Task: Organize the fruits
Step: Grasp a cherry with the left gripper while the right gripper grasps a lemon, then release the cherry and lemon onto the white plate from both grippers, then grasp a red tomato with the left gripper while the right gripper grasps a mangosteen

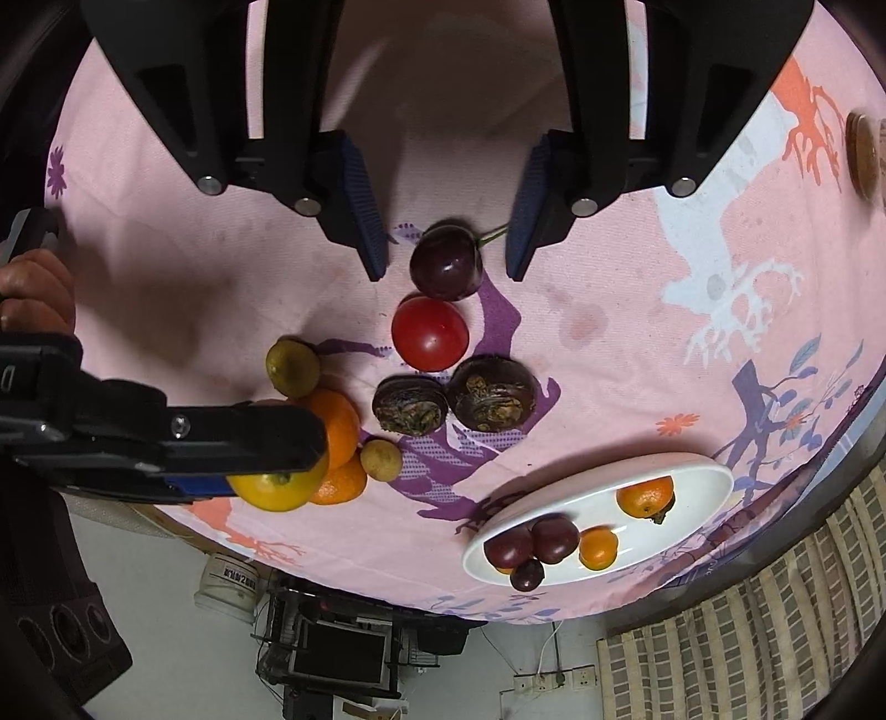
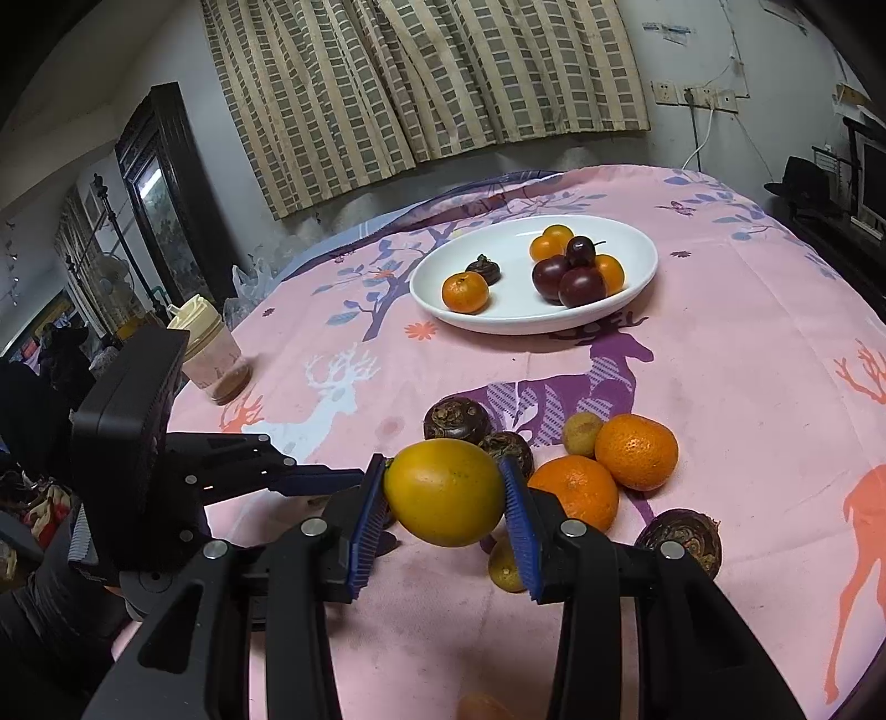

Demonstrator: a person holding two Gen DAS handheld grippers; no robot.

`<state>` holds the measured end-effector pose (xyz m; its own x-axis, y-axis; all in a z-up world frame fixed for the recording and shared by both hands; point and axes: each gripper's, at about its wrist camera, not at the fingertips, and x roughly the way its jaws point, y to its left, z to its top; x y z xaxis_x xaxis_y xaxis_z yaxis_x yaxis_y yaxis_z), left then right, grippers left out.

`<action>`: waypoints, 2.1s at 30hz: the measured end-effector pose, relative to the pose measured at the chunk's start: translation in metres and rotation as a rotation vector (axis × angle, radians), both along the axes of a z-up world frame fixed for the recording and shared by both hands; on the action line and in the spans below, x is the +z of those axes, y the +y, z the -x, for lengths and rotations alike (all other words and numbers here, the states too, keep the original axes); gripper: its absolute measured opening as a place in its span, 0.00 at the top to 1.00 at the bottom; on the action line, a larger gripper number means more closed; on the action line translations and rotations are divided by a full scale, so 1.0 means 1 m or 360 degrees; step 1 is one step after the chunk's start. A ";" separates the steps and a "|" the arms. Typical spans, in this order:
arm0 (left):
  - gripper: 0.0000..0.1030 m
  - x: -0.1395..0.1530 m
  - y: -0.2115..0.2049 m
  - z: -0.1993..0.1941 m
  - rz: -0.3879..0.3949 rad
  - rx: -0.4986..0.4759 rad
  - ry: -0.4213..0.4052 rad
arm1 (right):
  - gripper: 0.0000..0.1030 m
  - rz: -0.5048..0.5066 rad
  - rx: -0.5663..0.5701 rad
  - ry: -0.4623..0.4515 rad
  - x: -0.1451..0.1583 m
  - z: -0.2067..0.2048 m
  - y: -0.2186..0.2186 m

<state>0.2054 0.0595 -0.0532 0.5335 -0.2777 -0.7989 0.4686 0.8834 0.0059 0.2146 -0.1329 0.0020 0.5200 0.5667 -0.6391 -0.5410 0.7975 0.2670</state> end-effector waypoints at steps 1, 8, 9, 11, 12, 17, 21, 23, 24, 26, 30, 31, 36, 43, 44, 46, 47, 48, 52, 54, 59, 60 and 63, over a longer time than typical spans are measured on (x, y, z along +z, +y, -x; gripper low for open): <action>0.61 -0.001 0.000 0.000 0.0000 -0.0004 0.0005 | 0.60 -0.0002 0.0000 0.0003 0.000 0.000 0.000; 0.73 0.000 0.002 -0.001 0.0051 -0.0009 0.0020 | 0.60 0.0006 -0.0003 0.0002 -0.001 -0.002 -0.003; 0.75 0.001 0.003 -0.001 0.0061 -0.0007 0.0023 | 0.60 0.0011 0.0002 -0.0005 0.001 -0.003 -0.004; 0.75 0.006 0.005 -0.001 0.0091 -0.0005 0.0022 | 0.60 0.0014 0.0001 -0.0021 0.007 -0.007 -0.007; 0.75 0.011 0.007 0.000 0.0114 -0.0005 0.0010 | 0.60 0.0016 0.0001 -0.0036 0.011 -0.012 -0.009; 0.75 0.052 0.023 -0.026 0.0264 0.0079 -0.0072 | 0.60 0.0030 -0.0021 -0.0102 0.031 -0.055 0.003; 0.75 0.077 0.035 -0.084 0.0308 0.0250 -0.0149 | 0.60 0.0055 -0.0054 -0.0067 0.035 -0.105 0.026; 0.75 0.080 0.042 -0.123 0.0307 0.0359 -0.0172 | 0.60 0.0105 -0.0058 -0.0024 0.030 -0.131 0.039; 0.75 0.079 0.045 -0.137 0.0314 0.0398 -0.0164 | 0.60 0.0126 -0.0057 -0.0009 0.027 -0.141 0.044; 0.75 0.074 0.054 -0.174 0.0321 0.0487 -0.0130 | 0.60 0.0170 -0.0049 0.0028 0.016 -0.159 0.057; 0.75 0.056 0.061 -0.219 0.0263 0.0583 -0.0054 | 0.60 0.0220 0.0009 0.0066 0.000 -0.177 0.074; 0.75 0.053 0.061 -0.224 0.0244 0.0598 -0.0039 | 0.59 0.0233 0.0012 0.0060 0.000 -0.178 0.076; 0.12 0.059 0.068 -0.216 0.0284 0.0760 -0.0114 | 0.46 0.0225 0.0025 -0.0035 0.017 -0.170 0.069; 0.07 0.080 0.073 -0.152 0.0268 0.0751 -0.0178 | 0.38 0.0132 -0.0029 -0.0106 0.043 -0.133 0.025; 0.06 0.079 0.073 -0.137 0.0274 0.0744 -0.0181 | 0.37 0.0128 -0.0048 -0.0119 0.043 -0.123 0.015; 0.05 0.073 0.074 -0.111 0.0298 0.0739 -0.0178 | 0.35 0.0114 -0.0099 -0.0121 0.039 -0.103 -0.007; 0.05 0.067 0.074 -0.098 0.0304 0.0744 -0.0166 | 0.35 0.0109 -0.0133 -0.0113 0.036 -0.093 -0.016; 0.05 0.061 0.073 -0.089 0.0301 0.0748 -0.0148 | 0.35 0.0109 -0.0166 -0.0101 0.032 -0.085 -0.023; 0.05 0.040 0.066 -0.061 0.0269 0.0710 -0.0066 | 0.35 0.0101 -0.0293 -0.0067 0.012 -0.037 -0.057; 0.05 0.033 0.064 -0.049 0.0256 0.0699 -0.0067 | 0.35 0.0165 -0.0335 -0.0060 0.001 -0.020 -0.063; 0.05 0.022 0.068 -0.032 0.0287 0.0713 -0.0030 | 0.36 0.0312 -0.0366 0.0046 -0.022 -0.010 -0.066; 0.05 0.020 0.068 -0.029 0.0295 0.0720 -0.0020 | 0.36 0.0331 -0.0369 0.0033 -0.022 -0.009 -0.065; 0.05 0.018 0.066 -0.025 0.0284 0.0720 -0.0018 | 0.36 0.0405 -0.0345 0.0036 -0.027 -0.009 -0.057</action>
